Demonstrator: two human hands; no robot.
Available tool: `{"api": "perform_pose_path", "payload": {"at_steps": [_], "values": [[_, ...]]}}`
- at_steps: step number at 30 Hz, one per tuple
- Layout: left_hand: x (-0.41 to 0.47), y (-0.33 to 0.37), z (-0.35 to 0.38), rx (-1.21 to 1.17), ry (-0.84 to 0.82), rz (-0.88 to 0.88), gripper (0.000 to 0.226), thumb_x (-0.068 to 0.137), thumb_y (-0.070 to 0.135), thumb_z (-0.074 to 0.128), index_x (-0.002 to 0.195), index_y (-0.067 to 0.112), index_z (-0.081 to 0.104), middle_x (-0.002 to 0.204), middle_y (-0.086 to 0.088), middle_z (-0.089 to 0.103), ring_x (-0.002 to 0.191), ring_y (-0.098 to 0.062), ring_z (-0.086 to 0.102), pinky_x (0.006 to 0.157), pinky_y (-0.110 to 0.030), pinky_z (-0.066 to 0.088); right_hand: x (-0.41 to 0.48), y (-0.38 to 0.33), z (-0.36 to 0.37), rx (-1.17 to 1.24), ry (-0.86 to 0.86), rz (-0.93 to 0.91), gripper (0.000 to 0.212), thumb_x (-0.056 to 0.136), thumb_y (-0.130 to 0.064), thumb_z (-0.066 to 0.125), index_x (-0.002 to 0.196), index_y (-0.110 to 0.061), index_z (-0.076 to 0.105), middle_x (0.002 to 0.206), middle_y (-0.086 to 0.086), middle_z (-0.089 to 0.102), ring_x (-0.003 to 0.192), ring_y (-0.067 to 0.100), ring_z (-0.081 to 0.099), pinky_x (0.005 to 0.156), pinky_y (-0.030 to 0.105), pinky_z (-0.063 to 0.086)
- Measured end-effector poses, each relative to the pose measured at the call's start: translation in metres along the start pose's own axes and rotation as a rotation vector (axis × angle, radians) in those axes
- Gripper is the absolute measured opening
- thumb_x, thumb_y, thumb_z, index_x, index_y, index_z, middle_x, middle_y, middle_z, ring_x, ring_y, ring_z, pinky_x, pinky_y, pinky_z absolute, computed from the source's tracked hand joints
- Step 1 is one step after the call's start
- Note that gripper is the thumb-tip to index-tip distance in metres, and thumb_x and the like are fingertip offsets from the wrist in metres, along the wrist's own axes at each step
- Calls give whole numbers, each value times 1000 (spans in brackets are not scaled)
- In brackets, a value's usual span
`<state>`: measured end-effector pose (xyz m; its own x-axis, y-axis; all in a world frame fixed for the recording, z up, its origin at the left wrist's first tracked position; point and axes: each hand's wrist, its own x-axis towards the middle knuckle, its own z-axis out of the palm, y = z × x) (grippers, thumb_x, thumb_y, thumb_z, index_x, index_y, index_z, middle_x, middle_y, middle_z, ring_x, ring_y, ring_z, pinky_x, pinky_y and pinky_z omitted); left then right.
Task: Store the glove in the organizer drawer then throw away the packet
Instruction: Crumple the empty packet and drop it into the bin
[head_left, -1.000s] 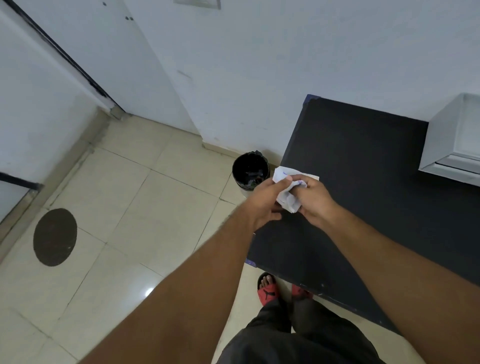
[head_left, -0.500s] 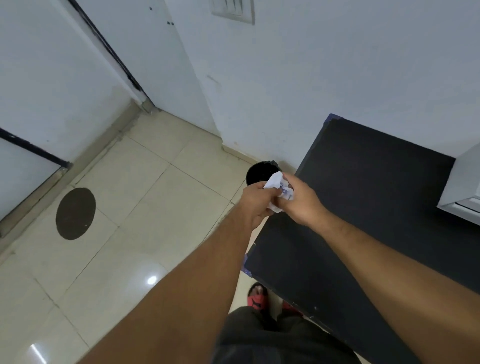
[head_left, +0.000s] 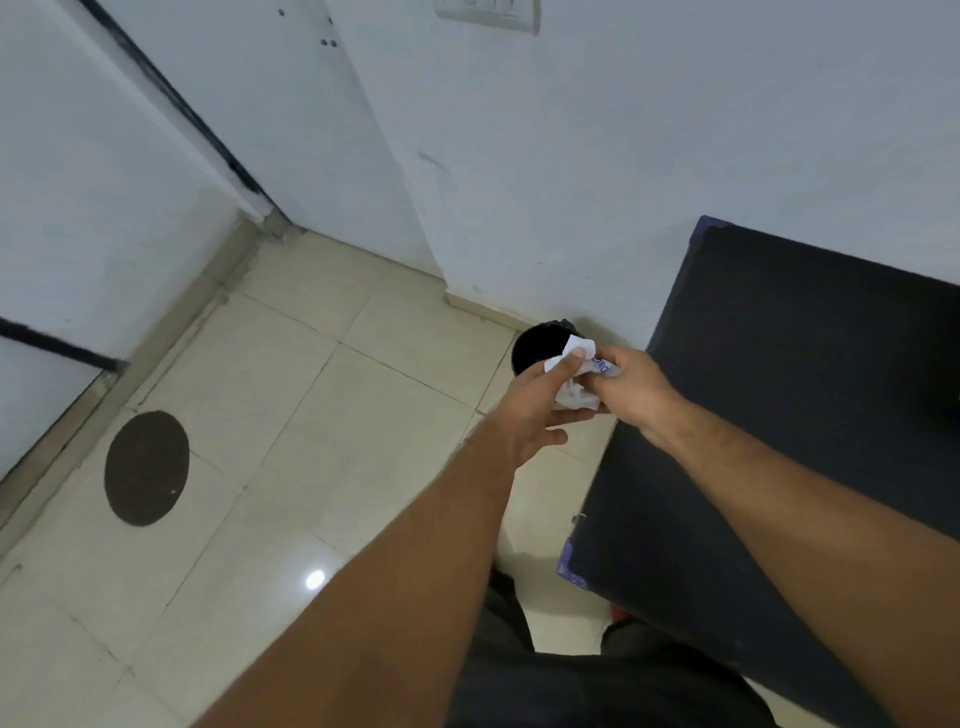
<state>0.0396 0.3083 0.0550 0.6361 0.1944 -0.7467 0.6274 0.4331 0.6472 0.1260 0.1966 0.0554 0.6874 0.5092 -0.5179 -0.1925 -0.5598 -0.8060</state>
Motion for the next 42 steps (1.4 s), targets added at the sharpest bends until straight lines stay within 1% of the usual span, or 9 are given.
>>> {"api": "perform_pose_path", "payload": {"at_steps": [5, 9, 14, 20, 23, 28, 32, 36, 42], "values": [[16, 26, -59, 118, -18, -40, 43, 90, 52, 64, 123, 24, 66, 113, -3, 76, 96, -24, 76, 72, -33, 47, 16, -22, 39, -162, 96, -67, 16, 89, -18, 59, 77, -14, 69, 69, 2, 67, 64, 17, 60, 58, 28, 43], [34, 42, -97, 153, 105, -3, 26, 90, 21, 70, 114, 13, 68, 111, -16, 74, 81, -28, 72, 53, -26, 46, 28, -34, 71, -169, 96, -114, 8, 85, -19, 69, 90, -13, 72, 65, -3, 60, 63, 15, 53, 61, 32, 42], [68, 54, -115, 169, 221, 14, 16, 90, 0, 60, 101, 6, 70, 98, -17, 74, 72, -25, 68, 51, -27, 49, 39, -46, 87, 119, 93, -26, 42, 84, -2, 72, 125, -10, 66, 88, 19, 71, 76, 21, 61, 75, 41, 56], [94, 74, -98, 48, 103, -62, 26, 92, -6, 56, 112, 6, 67, 106, -13, 69, 84, -22, 68, 51, -18, 54, 71, -36, 76, 143, 111, -28, 35, 81, 6, 64, 111, -10, 72, 104, 24, 72, 99, 44, 64, 90, 55, 50], [108, 78, -94, 158, 35, -41, 52, 89, -15, 46, 133, 10, 62, 120, -12, 67, 95, -24, 67, 54, -21, 48, 95, -27, 71, 150, 154, -15, 41, 81, 3, 63, 114, -19, 72, 102, 8, 76, 96, 27, 71, 85, 43, 55], [140, 77, -98, 293, 120, 41, 41, 92, -7, 60, 128, 12, 63, 120, -12, 70, 93, -26, 74, 44, -13, 44, 135, -12, 70, 117, 139, 38, 44, 83, -5, 65, 121, -26, 68, 108, -10, 74, 98, 6, 69, 77, 15, 51], [177, 74, -101, 388, 200, 55, 30, 89, 9, 72, 117, 14, 64, 108, -15, 74, 97, -30, 74, 58, -25, 51, 162, -2, 70, 110, 128, 85, 50, 85, -5, 60, 131, -24, 61, 120, -7, 70, 106, 10, 67, 89, 23, 53], [220, 70, -101, 443, 180, 17, 35, 88, 15, 74, 122, 13, 64, 114, -14, 72, 99, -28, 72, 72, -31, 56, 188, 15, 73, 81, 171, 162, 54, 89, -3, 59, 142, -17, 52, 136, 1, 57, 115, 17, 61, 73, -2, 40], [268, 63, -105, 472, 76, -46, 47, 92, 14, 68, 137, 14, 55, 127, -11, 66, 109, -27, 68, 71, -25, 51, 218, 39, 81, 77, 225, 260, 59, 89, -10, 57, 145, -25, 47, 145, 1, 52, 125, 22, 56, 98, 37, 50]]}}
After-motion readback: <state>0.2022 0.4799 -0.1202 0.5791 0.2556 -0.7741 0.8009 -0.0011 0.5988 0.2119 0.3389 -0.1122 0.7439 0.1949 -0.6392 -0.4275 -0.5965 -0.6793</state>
